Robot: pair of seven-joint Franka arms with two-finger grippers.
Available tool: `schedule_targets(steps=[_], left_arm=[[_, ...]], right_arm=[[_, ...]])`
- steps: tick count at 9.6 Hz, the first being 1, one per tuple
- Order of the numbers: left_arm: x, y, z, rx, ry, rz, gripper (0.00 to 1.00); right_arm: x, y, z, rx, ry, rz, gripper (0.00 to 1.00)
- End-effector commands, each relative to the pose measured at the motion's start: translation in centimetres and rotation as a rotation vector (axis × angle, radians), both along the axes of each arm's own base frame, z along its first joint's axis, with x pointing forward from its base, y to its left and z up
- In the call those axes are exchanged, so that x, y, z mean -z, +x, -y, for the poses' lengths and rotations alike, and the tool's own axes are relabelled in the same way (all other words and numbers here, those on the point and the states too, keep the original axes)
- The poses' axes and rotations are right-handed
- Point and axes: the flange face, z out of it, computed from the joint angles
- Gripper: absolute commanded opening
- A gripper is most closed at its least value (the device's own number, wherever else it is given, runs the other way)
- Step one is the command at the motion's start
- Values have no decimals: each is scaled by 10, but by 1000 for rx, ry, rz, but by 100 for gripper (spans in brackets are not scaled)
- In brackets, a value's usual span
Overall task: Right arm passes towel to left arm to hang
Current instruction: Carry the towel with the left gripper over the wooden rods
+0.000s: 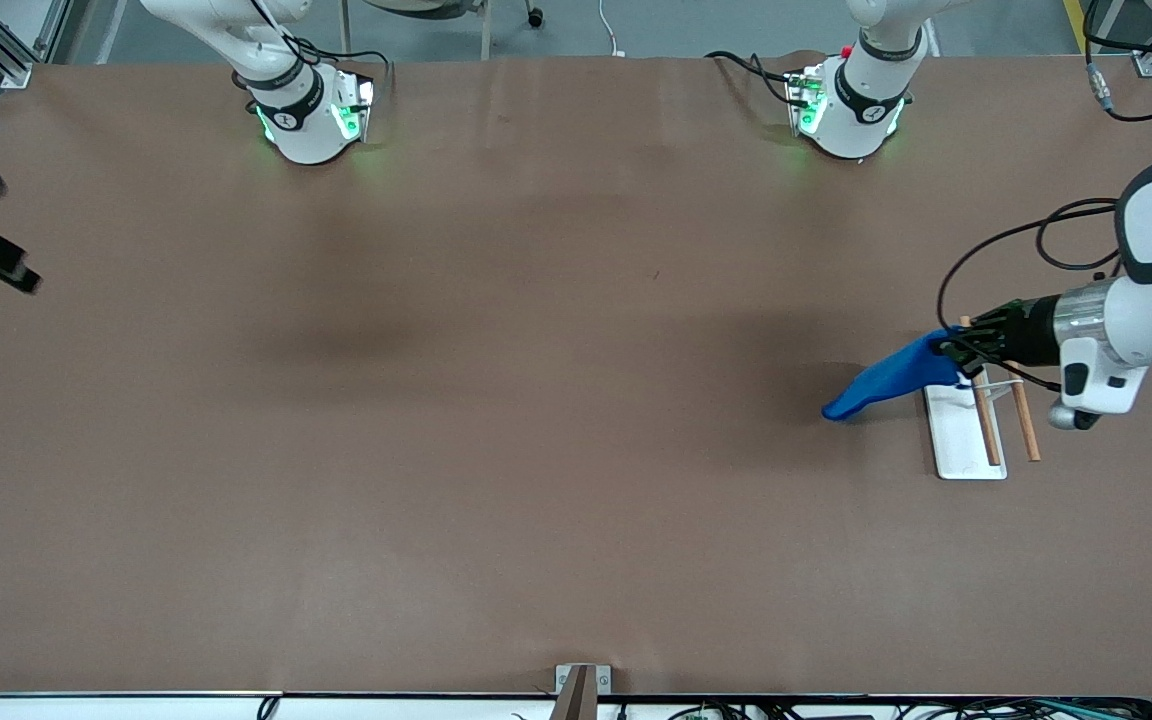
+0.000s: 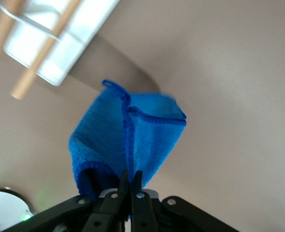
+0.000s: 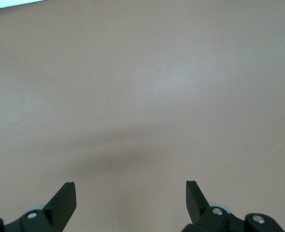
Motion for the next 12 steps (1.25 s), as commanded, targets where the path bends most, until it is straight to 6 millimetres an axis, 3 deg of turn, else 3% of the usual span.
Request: schedule_targets(steps=[1, 7, 12], left_arm=[[21, 1, -36, 36, 64, -3, 0], [18, 22, -115, 198, 93, 76, 0], [27, 26, -158, 280, 129, 99, 0]], right_arm=[[-5, -1, 2, -18, -14, -14, 100], [-9, 0, 8, 1, -47, -2, 100], [-10, 1, 6, -1, -44, 2, 100]])
